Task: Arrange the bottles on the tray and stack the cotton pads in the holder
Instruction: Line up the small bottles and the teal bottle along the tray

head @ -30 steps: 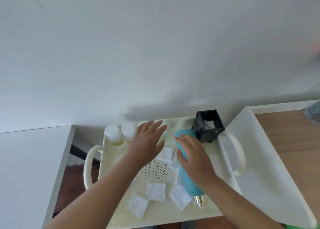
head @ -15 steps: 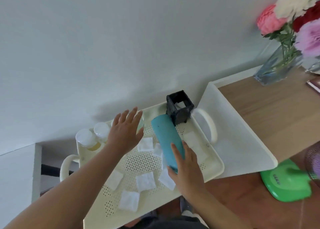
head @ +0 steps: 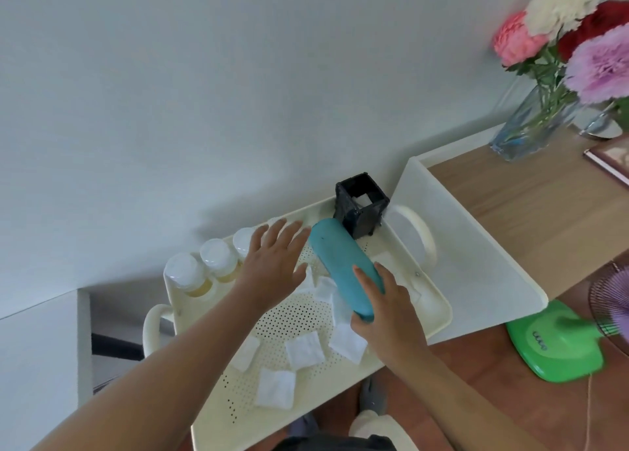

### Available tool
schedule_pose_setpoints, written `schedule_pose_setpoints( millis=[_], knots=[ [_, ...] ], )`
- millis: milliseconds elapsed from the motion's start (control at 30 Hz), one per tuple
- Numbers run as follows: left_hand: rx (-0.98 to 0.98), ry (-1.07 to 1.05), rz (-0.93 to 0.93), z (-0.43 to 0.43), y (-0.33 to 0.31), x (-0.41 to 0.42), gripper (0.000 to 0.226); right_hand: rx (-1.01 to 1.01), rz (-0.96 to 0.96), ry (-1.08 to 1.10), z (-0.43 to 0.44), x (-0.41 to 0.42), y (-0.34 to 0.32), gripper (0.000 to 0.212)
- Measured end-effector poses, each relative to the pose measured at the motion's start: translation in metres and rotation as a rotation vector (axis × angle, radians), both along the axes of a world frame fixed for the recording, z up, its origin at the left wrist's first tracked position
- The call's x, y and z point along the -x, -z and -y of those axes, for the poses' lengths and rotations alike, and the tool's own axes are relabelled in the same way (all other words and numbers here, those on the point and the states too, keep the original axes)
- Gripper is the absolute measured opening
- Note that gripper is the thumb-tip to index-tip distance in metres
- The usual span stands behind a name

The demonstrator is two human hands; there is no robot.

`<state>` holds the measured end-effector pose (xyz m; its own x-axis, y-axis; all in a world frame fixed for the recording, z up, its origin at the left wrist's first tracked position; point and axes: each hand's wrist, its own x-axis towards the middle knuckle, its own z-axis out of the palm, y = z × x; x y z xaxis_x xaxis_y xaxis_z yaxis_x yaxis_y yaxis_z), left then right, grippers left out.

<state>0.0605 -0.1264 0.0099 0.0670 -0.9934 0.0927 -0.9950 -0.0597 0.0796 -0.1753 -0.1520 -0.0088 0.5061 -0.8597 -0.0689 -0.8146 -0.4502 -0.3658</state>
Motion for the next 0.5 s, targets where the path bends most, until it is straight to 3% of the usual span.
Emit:
schedule_pose_setpoints(
  millis=[200, 500],
  knots=[
    [-0.013, 0.127, -0.097, 0.006, 0.004, 0.028, 0.068, 0.019, 0.096, -0.002, 0.017, -0.001, -0.028, 0.07],
    [0.023, 0.081, -0.367, 0.035, -0.001, 0.048, 0.079, 0.005, 0.24, -0.086, 0.048, -0.004, -0.065, 0.057]
  ],
)
